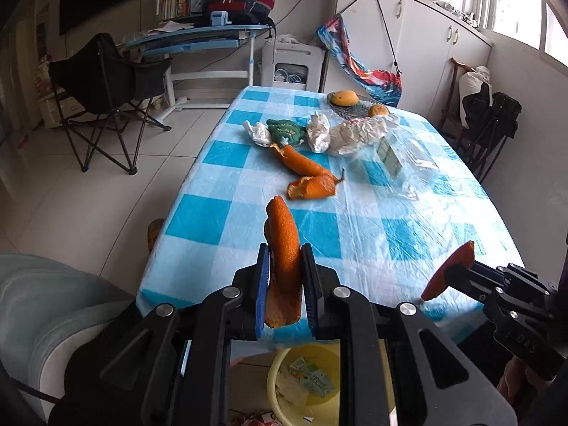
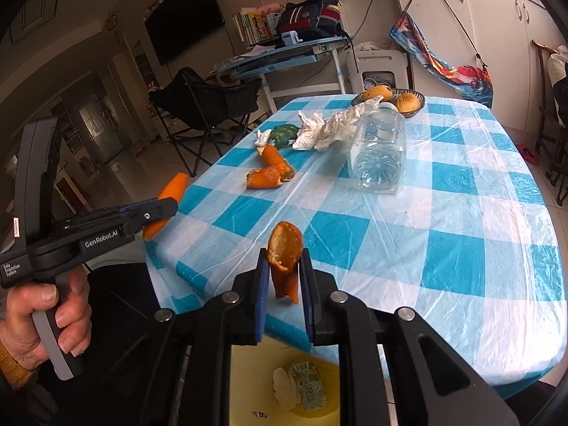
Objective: Collect trash
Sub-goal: 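Carry both orange peels over the yellow basin and open both tools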
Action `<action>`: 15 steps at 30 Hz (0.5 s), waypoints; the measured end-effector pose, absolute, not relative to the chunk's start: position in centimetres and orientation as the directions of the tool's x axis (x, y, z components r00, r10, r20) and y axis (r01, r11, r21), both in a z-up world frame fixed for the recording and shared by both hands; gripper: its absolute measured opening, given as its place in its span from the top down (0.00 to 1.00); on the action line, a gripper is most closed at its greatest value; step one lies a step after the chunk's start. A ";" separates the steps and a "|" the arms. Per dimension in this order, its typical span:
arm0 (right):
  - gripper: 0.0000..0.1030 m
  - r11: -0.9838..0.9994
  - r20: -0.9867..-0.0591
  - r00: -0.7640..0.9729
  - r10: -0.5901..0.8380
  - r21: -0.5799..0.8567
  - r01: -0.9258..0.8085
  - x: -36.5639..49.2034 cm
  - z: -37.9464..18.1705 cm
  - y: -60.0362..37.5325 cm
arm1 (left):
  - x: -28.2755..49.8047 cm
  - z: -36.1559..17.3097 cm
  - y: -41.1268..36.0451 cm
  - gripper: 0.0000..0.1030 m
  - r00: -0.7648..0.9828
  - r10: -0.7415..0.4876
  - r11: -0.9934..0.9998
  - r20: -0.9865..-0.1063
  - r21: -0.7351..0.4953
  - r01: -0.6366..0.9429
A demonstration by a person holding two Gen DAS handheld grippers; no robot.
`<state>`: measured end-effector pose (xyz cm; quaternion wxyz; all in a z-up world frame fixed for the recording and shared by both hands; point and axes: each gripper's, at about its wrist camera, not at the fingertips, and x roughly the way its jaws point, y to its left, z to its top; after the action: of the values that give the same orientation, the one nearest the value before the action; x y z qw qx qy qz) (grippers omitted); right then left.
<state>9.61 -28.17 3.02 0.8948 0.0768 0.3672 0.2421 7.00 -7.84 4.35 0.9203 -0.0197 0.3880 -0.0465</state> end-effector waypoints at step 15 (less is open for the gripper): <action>0.63 0.879 -0.693 0.543 0.474 0.337 -0.336 2.9 1.3 -27.0 | -1.2 1.7 -10.7 0.83 0.631 -0.150 0.981 -0.761 -0.035 0.190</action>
<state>2.93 -27.03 1.33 0.8746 0.0821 0.4180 0.2315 -1.18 -10.69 1.66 0.9027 0.0243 0.4191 -0.0942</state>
